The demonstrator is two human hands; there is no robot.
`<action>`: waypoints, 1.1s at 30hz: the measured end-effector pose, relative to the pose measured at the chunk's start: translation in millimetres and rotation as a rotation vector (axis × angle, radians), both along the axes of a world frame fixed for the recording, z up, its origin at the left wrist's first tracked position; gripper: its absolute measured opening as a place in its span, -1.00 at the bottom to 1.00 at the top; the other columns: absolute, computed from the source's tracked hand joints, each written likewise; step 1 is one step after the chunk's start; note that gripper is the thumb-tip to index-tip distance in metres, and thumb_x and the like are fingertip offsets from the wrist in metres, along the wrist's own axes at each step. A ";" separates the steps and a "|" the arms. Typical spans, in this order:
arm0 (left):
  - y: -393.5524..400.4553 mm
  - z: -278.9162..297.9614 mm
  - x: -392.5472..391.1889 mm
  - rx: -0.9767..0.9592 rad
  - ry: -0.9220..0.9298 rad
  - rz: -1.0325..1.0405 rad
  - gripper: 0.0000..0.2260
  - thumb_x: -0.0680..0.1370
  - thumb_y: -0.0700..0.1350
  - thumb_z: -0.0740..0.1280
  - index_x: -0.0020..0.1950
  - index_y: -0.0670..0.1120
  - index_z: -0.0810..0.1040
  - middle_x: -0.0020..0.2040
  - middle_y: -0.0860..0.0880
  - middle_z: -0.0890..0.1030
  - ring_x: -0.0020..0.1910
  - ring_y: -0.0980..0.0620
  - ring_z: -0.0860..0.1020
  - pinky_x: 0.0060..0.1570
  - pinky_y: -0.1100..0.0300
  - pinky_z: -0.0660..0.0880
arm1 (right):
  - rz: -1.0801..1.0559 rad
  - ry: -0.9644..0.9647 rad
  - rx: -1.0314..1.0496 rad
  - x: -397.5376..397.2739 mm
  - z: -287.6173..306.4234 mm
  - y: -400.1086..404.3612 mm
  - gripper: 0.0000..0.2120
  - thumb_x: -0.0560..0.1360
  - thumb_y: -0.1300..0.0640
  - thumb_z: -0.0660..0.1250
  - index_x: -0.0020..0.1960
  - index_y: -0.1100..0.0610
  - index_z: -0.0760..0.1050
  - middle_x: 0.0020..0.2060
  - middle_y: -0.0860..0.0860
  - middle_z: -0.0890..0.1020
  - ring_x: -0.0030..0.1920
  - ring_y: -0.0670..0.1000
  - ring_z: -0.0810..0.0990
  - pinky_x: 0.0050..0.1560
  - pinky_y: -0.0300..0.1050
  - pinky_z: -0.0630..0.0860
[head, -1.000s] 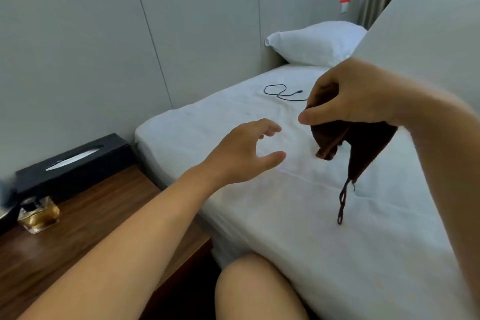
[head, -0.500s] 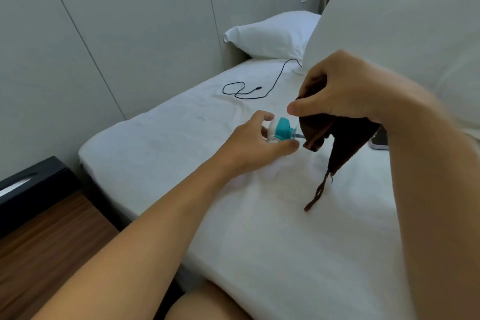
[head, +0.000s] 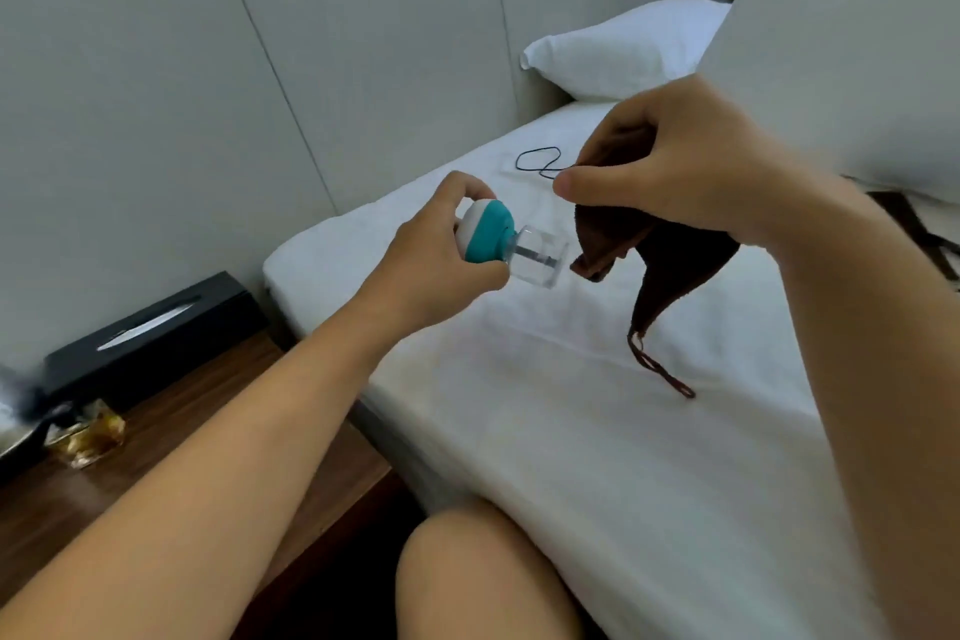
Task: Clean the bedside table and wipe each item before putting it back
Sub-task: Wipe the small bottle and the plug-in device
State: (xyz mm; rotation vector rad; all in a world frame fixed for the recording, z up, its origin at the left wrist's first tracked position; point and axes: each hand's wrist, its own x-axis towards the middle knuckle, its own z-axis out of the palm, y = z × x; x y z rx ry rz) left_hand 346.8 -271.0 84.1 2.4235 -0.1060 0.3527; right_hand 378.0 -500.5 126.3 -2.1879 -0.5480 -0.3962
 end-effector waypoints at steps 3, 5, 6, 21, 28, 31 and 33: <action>67.7 6.5 -62.6 0.021 -0.023 0.137 -0.51 0.43 -0.17 0.51 0.18 0.20 0.35 -0.01 -0.01 0.59 -0.19 0.00 0.57 -0.22 0.16 0.54 | 0.177 -0.032 0.070 -30.6 -1.8 50.5 -0.80 0.37 -0.16 0.56 -0.16 -0.05 0.67 -0.27 -0.20 0.69 -0.19 -0.21 0.66 -0.17 -0.36 0.56; 108.7 3.7 -109.3 0.052 -0.027 0.233 -0.49 0.41 -0.17 0.54 0.16 0.21 0.34 -0.02 0.02 0.59 -0.16 0.00 0.59 -0.14 0.09 0.58 | 0.291 -0.040 0.088 -55.2 -12.5 89.1 -0.84 0.38 -0.14 0.55 -0.16 -0.08 0.68 -0.25 -0.21 0.70 -0.16 -0.23 0.66 -0.15 -0.37 0.54; 127.6 -0.3 -132.6 0.058 -0.030 0.274 -0.48 0.41 -0.15 0.56 0.16 0.21 0.35 -0.03 0.03 0.59 -0.14 0.03 0.60 -0.09 0.10 0.59 | 0.348 -0.041 0.086 -67.9 -20.6 109.9 -0.84 0.38 -0.14 0.56 -0.16 -0.09 0.68 -0.24 -0.21 0.70 -0.15 -0.23 0.66 -0.10 -0.33 0.55; 264.5 -83.1 -324.4 0.011 0.093 0.612 -0.37 0.51 -0.25 0.44 0.31 0.34 0.26 0.20 0.12 0.48 0.04 0.13 0.56 -0.02 0.13 0.48 | 0.874 0.133 -0.109 -158.9 -86.0 364.3 -0.71 0.35 -0.26 0.57 -0.12 -0.07 0.71 -0.22 -0.15 0.72 -0.12 -0.16 0.68 0.06 -0.03 0.67; 291.2 -101.6 -339.4 0.075 0.155 0.663 -0.36 0.49 -0.27 0.43 0.31 0.34 0.26 0.22 0.04 0.46 0.08 0.11 0.51 0.04 0.10 0.45 | 0.820 0.238 -0.020 -155.5 -129.6 398.0 -0.70 0.38 -0.29 0.53 -0.05 -0.11 0.70 -0.13 -0.17 0.71 -0.04 -0.17 0.66 0.01 -0.16 0.62; 296.6 -103.1 -344.3 0.065 0.176 0.642 -0.33 0.49 -0.25 0.45 0.33 0.35 0.23 0.25 0.07 0.41 0.10 0.11 0.50 0.02 0.13 0.44 | 0.787 0.260 0.050 -158.3 -138.0 398.1 -0.67 0.40 -0.31 0.49 0.01 -0.11 0.68 -0.09 -0.17 0.71 -0.01 -0.17 0.66 -0.07 -0.25 0.56; 298.5 -102.4 -348.3 0.025 0.197 0.618 -0.32 0.48 -0.19 0.49 0.33 0.36 0.21 0.24 0.11 0.40 0.04 0.09 0.52 -0.05 0.14 0.43 | 0.773 0.218 0.054 -161.3 -138.1 397.9 -0.65 0.39 -0.32 0.49 0.03 -0.12 0.67 -0.08 -0.19 0.70 -0.01 -0.22 0.64 -0.08 -0.29 0.52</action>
